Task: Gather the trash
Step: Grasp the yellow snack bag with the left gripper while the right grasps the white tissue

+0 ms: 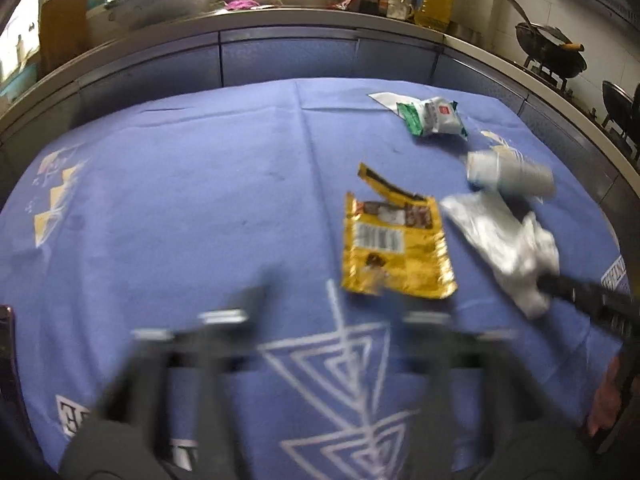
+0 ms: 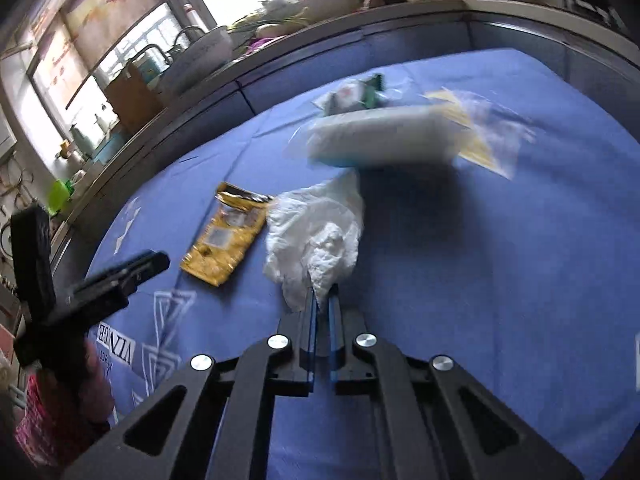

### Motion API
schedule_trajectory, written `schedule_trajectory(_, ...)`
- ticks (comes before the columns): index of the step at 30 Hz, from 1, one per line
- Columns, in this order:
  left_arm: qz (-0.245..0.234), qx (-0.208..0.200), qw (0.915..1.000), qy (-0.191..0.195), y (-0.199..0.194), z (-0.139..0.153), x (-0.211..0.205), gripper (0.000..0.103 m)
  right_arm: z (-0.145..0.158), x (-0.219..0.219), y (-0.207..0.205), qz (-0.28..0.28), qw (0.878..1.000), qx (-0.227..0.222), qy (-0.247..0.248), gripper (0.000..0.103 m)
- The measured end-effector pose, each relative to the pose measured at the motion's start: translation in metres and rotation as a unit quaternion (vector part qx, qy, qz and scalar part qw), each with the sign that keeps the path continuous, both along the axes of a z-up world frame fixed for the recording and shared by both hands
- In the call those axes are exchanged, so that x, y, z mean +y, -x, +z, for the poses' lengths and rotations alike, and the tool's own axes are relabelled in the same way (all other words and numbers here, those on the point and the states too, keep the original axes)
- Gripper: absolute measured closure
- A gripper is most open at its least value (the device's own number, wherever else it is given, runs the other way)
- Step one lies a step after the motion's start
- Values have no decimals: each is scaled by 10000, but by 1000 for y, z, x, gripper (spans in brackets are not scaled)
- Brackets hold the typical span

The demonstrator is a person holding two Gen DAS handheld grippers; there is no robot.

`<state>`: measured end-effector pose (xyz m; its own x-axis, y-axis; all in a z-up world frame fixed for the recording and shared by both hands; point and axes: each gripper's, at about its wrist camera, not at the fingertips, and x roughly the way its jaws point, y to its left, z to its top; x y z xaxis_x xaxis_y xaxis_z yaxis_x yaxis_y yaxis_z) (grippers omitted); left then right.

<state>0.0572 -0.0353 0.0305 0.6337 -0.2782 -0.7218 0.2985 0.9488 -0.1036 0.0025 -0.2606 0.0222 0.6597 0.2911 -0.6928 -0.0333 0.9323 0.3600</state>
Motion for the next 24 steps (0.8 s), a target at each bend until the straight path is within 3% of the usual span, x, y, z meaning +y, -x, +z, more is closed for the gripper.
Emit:
schedule_trajectory(3,-141,7,9998,161,-5,4,-18,19,0,-8,12,-52,9999,14,-113,99)
schedule_trajectory(6,-218,-20,9996,-186,-16,-2,-44,19,0,-11,19,103,9997,7,-218,99)
schedule_trajectory(10,-244,292,9980,-505,-32,-23,-64,22,-4,-17,27,262,9984,39,-490,99)
schedule_trajectory(12,-239,101,9983,-532,-30,-23,-65,37,-6,-19,27,264,9985,78,-476,98)
schedule_trajectory(13,-380,78,9983,-438,-28,-21,-66,69,-6,-18,27,267,9984,82,-493,98)
schedule_trajectory(14,-496,123,9980,-381,-27,-20,-67,94,-7,-20,27,277,9980,69,-557,96)
schedule_trajectory(16,-586,252,9976,-284,-24,-18,-65,99,-10,-25,26,301,9964,57,-795,89)
schedule_trajectory(17,-603,266,9975,-267,-22,-18,-63,101,-12,-27,25,308,9951,93,-939,76)
schedule_trajectory(18,-637,294,9973,-208,-19,-18,-59,101,-13,-28,25,315,9942,118,-1023,56)
schedule_trajectory(20,-684,371,9970,-37,-13,-17,-50,102,-10,-29,26,285,9937,14,-1081,37)
schedule_trajectory(22,-742,456,9960,188,-3,-14,-37,103,-6,-26,28,315,9947,-89,-978,35)
schedule_trajectory(24,-810,452,9950,375,9,-9,-24,103,0,-18,26,346,9978,-166,-540,35)
